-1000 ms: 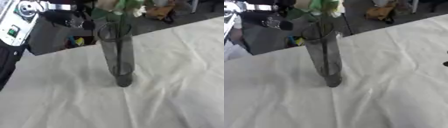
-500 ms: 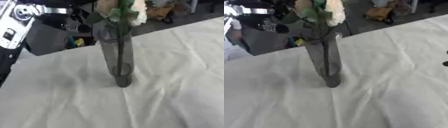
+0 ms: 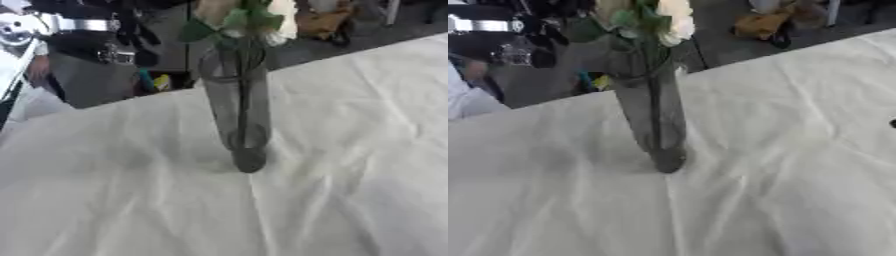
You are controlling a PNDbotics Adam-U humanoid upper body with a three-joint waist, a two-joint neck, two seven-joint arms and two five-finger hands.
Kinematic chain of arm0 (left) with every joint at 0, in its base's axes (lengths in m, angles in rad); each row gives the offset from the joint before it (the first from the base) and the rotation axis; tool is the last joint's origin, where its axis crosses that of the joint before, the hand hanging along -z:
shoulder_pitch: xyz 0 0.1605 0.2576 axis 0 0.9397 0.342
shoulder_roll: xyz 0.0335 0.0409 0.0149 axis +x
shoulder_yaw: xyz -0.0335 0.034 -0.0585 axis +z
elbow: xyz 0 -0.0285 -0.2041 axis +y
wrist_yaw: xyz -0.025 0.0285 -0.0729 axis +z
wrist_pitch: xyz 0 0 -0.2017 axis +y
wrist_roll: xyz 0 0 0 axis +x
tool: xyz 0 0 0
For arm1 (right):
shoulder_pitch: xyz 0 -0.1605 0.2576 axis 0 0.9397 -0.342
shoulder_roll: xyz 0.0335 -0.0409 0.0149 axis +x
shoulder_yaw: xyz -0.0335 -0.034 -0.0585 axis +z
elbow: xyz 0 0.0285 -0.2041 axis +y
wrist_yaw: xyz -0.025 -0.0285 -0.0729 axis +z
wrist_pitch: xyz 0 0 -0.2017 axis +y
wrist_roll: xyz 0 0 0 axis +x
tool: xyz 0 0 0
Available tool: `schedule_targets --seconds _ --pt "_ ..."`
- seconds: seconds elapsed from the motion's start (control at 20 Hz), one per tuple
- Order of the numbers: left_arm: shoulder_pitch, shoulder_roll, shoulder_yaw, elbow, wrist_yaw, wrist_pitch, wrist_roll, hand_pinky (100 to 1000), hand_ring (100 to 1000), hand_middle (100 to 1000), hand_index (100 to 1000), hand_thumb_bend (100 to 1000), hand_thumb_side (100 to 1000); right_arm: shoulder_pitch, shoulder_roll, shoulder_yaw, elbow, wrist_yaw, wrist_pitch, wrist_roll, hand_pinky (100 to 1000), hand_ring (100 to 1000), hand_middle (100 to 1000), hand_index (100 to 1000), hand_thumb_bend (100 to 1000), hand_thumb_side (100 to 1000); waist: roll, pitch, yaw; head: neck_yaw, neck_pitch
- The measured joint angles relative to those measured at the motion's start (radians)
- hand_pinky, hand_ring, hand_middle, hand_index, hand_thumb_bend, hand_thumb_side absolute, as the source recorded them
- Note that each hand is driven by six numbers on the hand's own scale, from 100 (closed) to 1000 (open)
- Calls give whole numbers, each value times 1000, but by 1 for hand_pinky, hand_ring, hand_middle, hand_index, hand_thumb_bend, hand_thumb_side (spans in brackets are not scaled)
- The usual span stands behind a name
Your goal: Arrange flowers into the vase.
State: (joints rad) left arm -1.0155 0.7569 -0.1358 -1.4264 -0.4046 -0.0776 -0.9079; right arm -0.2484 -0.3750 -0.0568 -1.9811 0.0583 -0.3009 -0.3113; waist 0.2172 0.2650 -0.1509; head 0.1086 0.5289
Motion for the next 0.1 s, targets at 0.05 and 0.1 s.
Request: schedule_targets --seconds 0.05,0.1 --pt "8 7 9 -10 10 9 0 877 852 881 963 429 1000 2 0 -3 0 0 -2 -3 518 671 541 809 100 727 0 -1 3 0 2" --pt "18 13 18 -20 21 20 0 875 850 880 962 421 1000 2 0 -5 0 0 -5 -7 518 671 542 809 100 728 0 -1 6 0 4"
